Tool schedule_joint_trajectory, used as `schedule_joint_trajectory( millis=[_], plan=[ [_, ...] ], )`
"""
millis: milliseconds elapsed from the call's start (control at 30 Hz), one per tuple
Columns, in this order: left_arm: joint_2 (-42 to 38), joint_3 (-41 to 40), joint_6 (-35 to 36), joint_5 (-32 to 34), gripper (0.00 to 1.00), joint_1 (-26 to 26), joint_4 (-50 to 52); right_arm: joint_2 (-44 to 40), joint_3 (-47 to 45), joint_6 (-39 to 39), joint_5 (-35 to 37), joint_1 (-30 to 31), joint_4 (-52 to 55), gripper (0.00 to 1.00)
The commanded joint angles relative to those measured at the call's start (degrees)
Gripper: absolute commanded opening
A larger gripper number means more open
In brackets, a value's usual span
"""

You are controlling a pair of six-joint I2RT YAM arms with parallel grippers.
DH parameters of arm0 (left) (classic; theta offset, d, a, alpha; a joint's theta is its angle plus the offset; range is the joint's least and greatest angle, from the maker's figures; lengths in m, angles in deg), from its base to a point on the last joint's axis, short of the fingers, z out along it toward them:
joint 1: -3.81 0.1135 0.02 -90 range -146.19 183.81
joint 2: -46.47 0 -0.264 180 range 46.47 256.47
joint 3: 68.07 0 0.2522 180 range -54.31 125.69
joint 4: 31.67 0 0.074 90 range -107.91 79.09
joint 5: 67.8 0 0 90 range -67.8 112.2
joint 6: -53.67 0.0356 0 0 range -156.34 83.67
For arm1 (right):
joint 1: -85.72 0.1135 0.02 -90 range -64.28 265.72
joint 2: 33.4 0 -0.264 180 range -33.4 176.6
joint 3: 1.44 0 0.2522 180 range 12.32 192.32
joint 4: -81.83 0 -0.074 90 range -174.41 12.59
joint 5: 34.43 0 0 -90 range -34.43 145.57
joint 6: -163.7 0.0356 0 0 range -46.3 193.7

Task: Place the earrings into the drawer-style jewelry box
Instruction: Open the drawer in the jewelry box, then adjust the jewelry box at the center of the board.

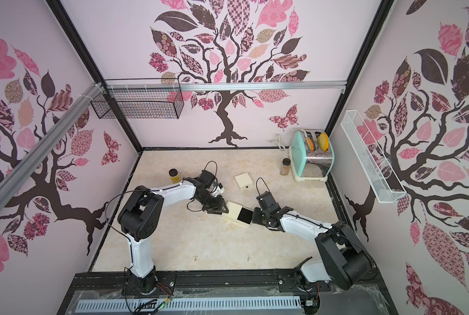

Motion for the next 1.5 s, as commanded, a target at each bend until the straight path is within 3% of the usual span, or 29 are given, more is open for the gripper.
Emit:
schedule_joint_trajectory(
  millis=[0, 267, 367, 500, 600, 700, 800, 1000, 1467],
  plan=[
    [4.24, -2.9, -0.11, 9.66, 0.41, -0.1, 0.76, -0.39, -0.96, -0.32, 1.57, -0.29, 3.41, 0.43],
    [3.39, -1.86, 0.38, 9.0, 0.47, -0.26, 0.72, -1.58, 0.65, -1.69, -0.47, -0.29, 3.5, 0.51],
    [1.43, 0.77, -0.1, 7.38, 0.56, -0.26, 0.85, -4.2, 1.25, -3.39, -2.66, -0.38, 3.45, 0.57],
    [-2.71, 5.48, -1.56, 7.18, 0.77, -0.26, 2.18, -6.05, 0.18, -7.56, -5.16, -2.27, 0.03, 0.61],
    [-7.54, 2.25, -3.23, 6.69, 0.87, -0.24, -0.06, -4.43, -0.07, -12.21, -10.65, -5.77, -4.34, 0.68],
    [-11.53, -3.27, -4.42, 6.08, 0.93, -0.32, -2.68, -0.11, 2.52, -16.87, -13.71, -7.87, -4.7, 0.77],
    [-13.59, -7.63, -5.64, 4.91, 0.98, -0.43, -5.13, 3.9, 4.84, -18.86, -17.27, -7.9, -4.41, 0.8],
    [-15.42, -12.43, -5.82, 4.78, 0.98, -0.79, -6.8, 3.85, 2.87, -19.62, -23.06, -7.64, -6.23, 0.76],
    [-16.49, -14.44, -5.99, 4.84, 0.98, -0.82, -7.93, -3.53, -3.25, -15.26, -21.75, -1.63, -5.89, 0.68]
  ],
)
